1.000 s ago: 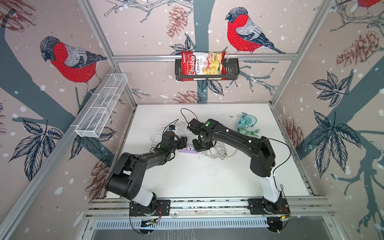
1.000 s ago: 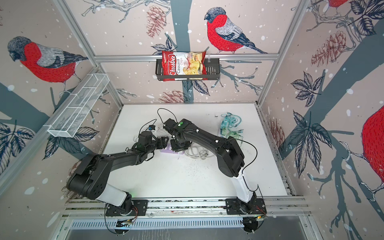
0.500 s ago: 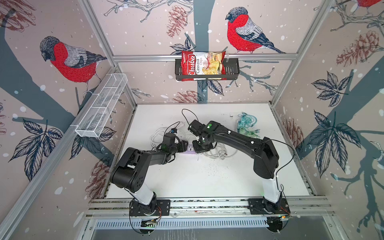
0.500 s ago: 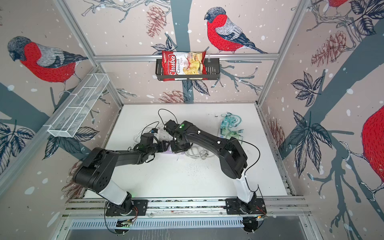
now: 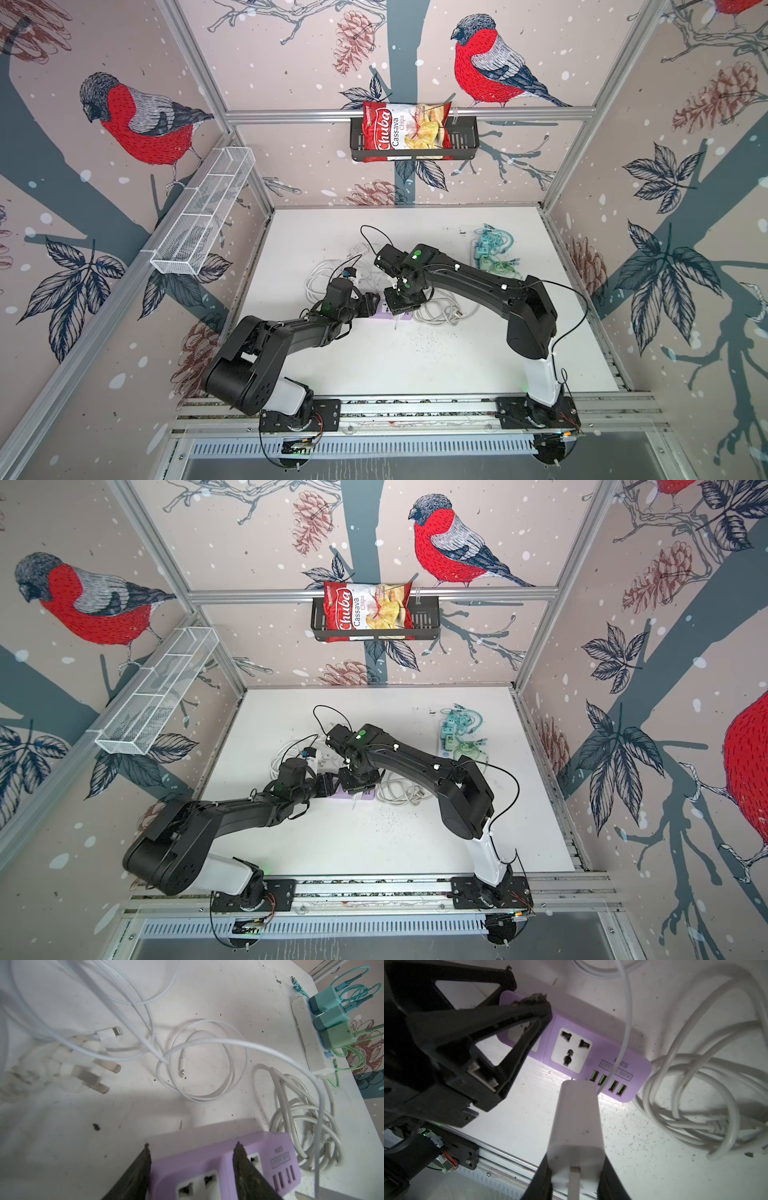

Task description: Insert the plug

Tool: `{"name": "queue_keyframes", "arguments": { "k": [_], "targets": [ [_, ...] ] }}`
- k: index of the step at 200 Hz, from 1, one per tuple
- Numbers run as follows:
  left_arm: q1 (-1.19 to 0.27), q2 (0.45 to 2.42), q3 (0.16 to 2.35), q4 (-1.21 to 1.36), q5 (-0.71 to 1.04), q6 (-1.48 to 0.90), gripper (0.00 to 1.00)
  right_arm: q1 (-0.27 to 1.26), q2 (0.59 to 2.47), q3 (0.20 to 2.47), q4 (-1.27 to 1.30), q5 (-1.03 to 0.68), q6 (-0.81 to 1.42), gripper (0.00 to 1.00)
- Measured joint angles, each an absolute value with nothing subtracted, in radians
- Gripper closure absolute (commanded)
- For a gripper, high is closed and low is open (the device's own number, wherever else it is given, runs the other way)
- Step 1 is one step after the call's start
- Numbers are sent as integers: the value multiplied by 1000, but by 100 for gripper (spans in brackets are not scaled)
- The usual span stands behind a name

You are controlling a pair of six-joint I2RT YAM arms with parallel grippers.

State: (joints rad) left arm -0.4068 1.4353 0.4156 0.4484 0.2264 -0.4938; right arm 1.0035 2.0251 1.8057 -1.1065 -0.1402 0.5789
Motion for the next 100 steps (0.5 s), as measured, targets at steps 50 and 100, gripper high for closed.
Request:
{"name": "queue_keyframes", "arguments": {
  "k": [50,100],
  "targets": [
    [-408,1365,412,431,205,-493,36,1020,2080,1890,-1147,-137,608,99],
    [-399,1343,397,412,198,-490,35,1032,2135,1937,-1154,-146,652,99]
  ]
}}
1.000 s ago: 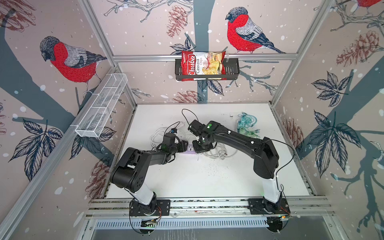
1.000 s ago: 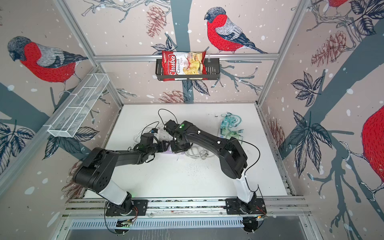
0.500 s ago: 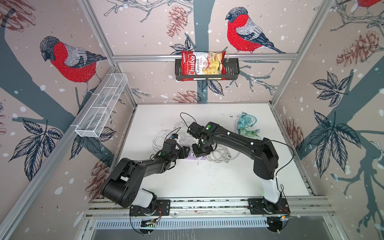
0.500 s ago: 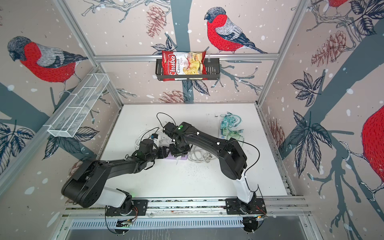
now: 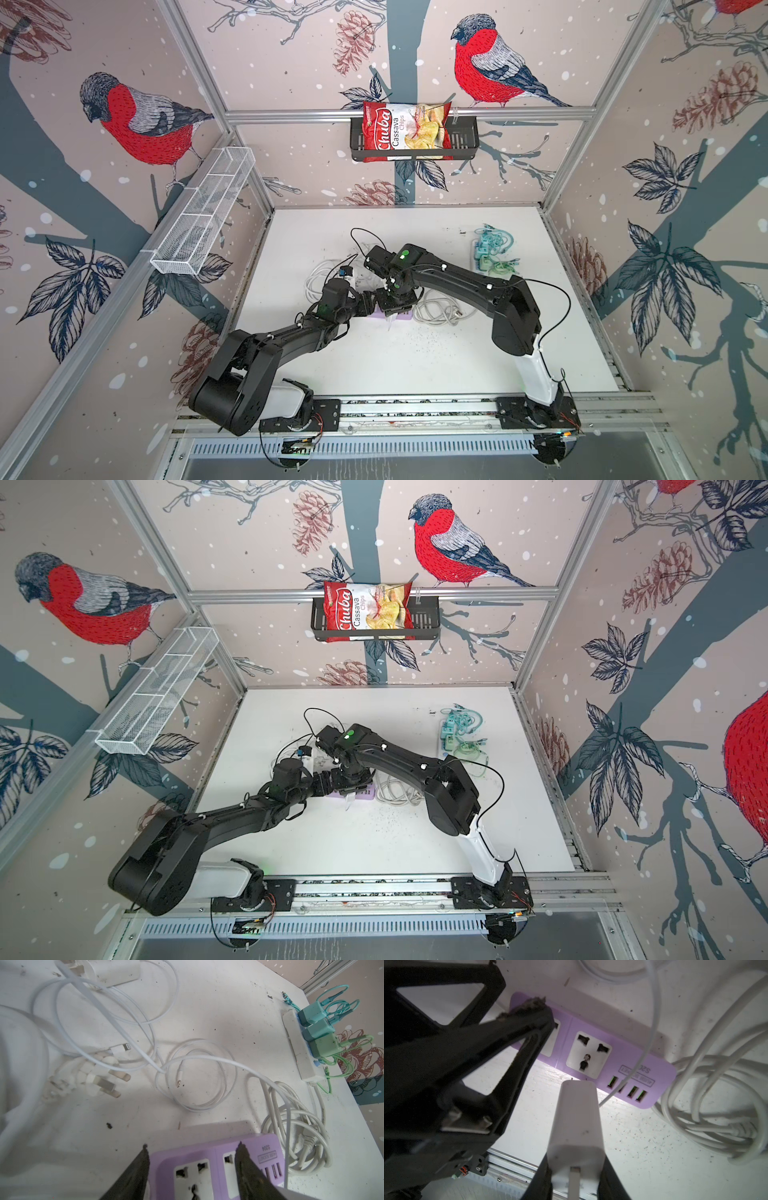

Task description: Insert the plug

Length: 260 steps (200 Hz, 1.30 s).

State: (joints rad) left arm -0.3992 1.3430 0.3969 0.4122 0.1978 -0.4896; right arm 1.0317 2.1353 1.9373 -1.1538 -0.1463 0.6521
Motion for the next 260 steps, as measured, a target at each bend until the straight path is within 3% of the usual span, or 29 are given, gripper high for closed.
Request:
{"name": "queue_keyframes", "arguments": {
  "k": [156,260],
  "targets": [
    [-373,1110,316,350,75,-467,32,983,2226,2054,-1194,-159,736,99],
    [-364,1068,294,331,27,-445,31,987,2273,2104,-1229,-153,765,99]
  ]
}}
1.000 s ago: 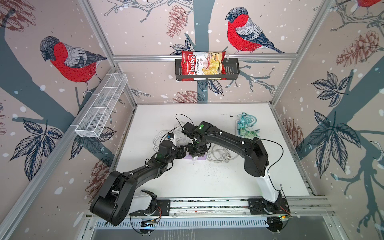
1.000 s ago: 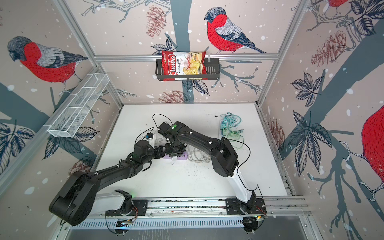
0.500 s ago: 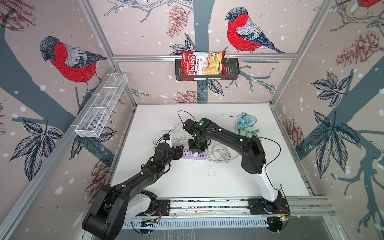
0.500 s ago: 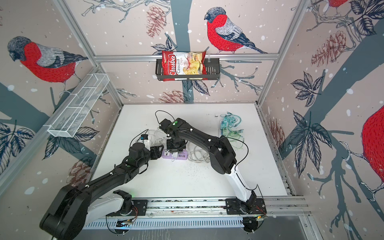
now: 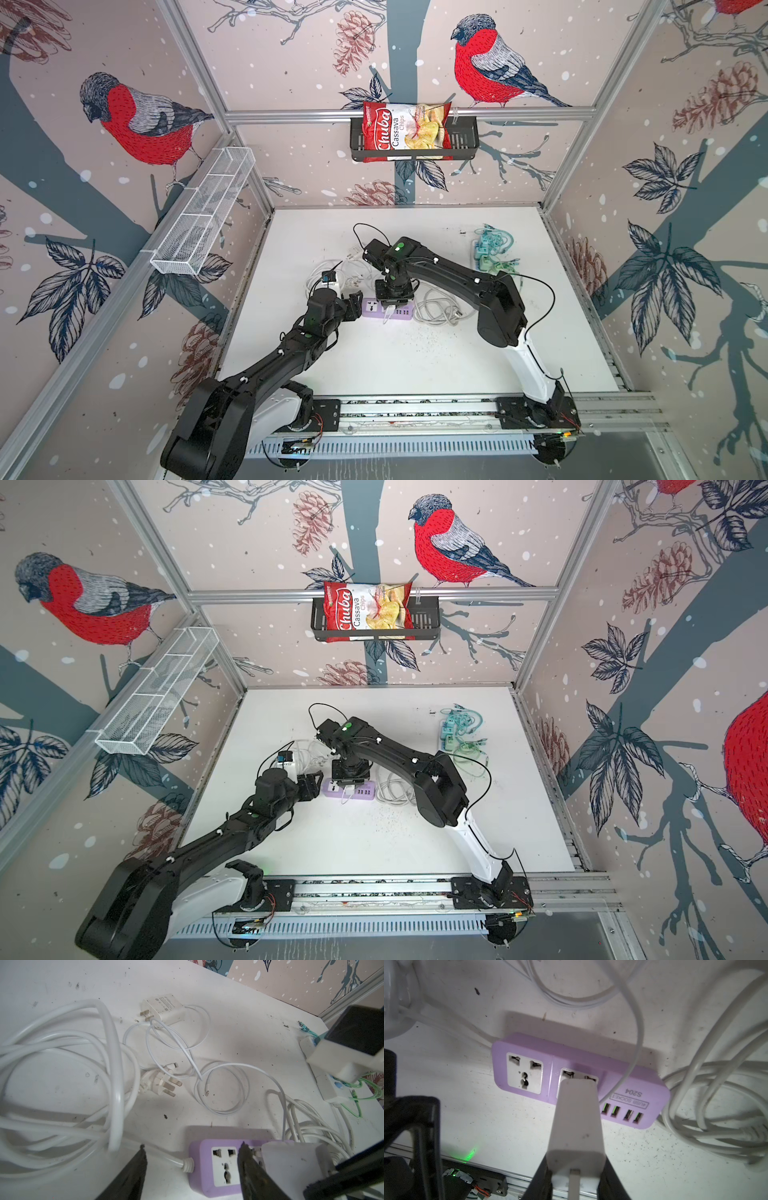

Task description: Insert the plug

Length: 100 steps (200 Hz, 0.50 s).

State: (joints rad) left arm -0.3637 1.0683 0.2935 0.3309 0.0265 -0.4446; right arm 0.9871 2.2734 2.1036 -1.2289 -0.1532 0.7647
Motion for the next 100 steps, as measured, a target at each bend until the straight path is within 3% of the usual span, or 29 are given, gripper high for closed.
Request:
{"name": "queue_keyframes", "arguments": {
  "k": [100],
  "targets": [
    [-362,1037,280,329,25,-443,31,986,2354,2216,-1337,-192,765,100]
  ]
}}
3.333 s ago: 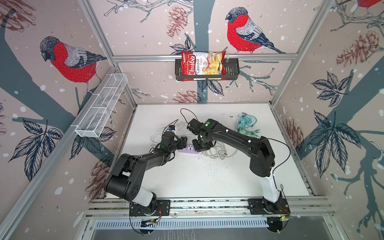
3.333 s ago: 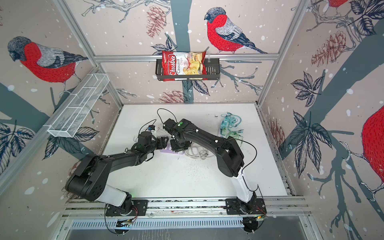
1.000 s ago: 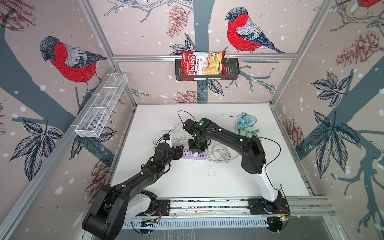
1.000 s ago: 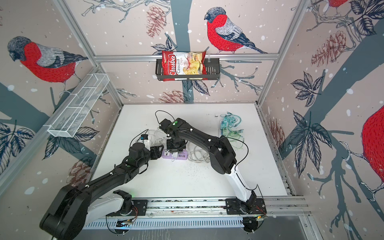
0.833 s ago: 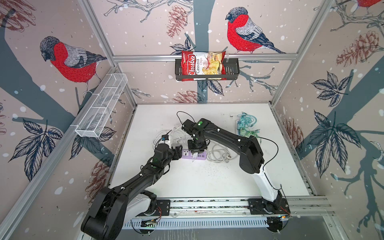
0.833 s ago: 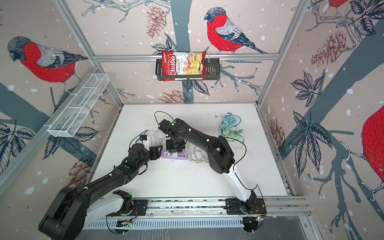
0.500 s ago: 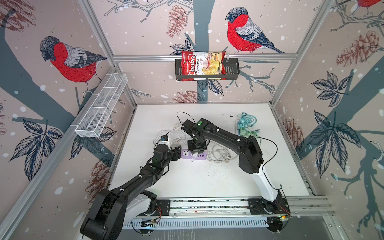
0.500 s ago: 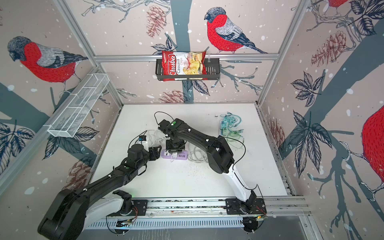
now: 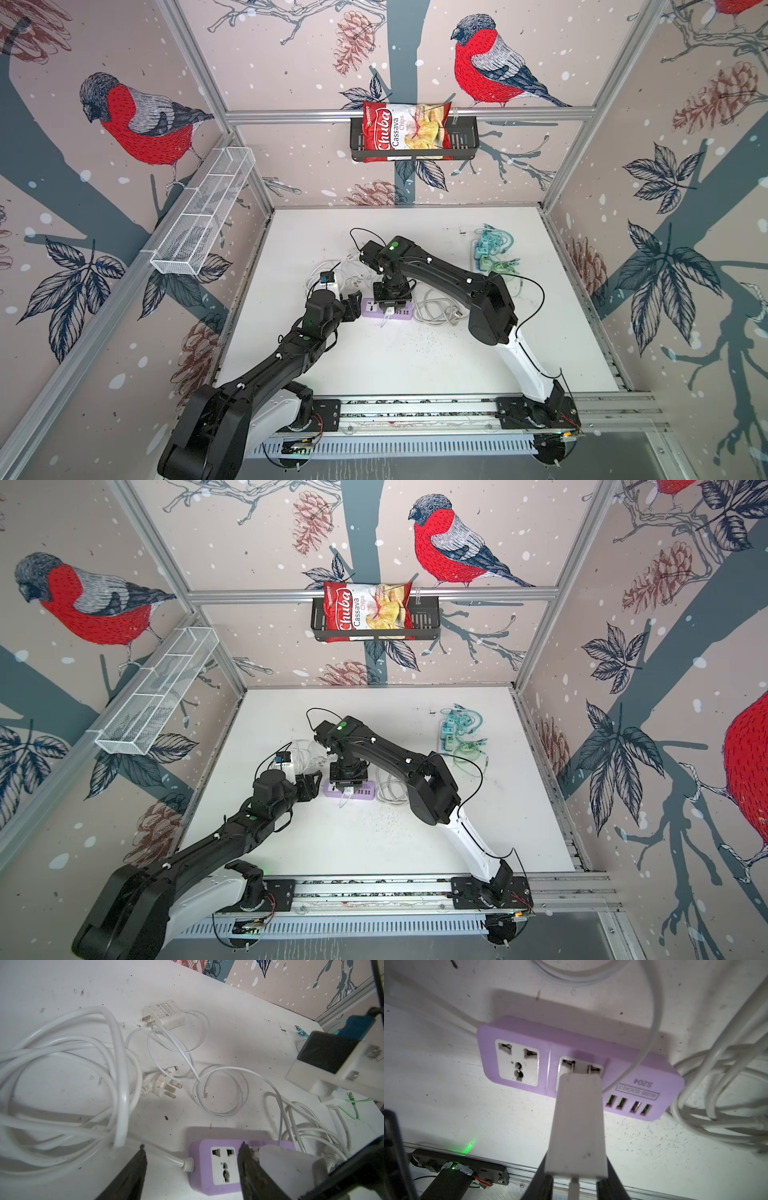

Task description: Insert the plug

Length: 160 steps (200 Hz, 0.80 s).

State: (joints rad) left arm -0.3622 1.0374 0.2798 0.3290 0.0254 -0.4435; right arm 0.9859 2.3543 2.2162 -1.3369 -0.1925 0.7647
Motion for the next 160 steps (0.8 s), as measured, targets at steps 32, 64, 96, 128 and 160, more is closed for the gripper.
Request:
{"name": "queue_keyframes", "arguments": {
  "k": [32,64,96,128,160],
  "targets": [
    [-361,1039,277,329,25,-439,31,984,2359,2230,-1345,-192,764,100],
    [-361,1040,276,329,26,-437,31,973,2383,2263,-1347,-195,761,99],
    [-361,1041,274,330,26,-437,31,968,2406,2303,-1371,-202,761,98],
    [-361,1062,273,332,26,-437,31,959,2411,2318,-1369,-207,760,97],
    [-361,1082,273,333,27,-437,32,948,2415,2321,-1348,-210,759,99]
  ]
}}
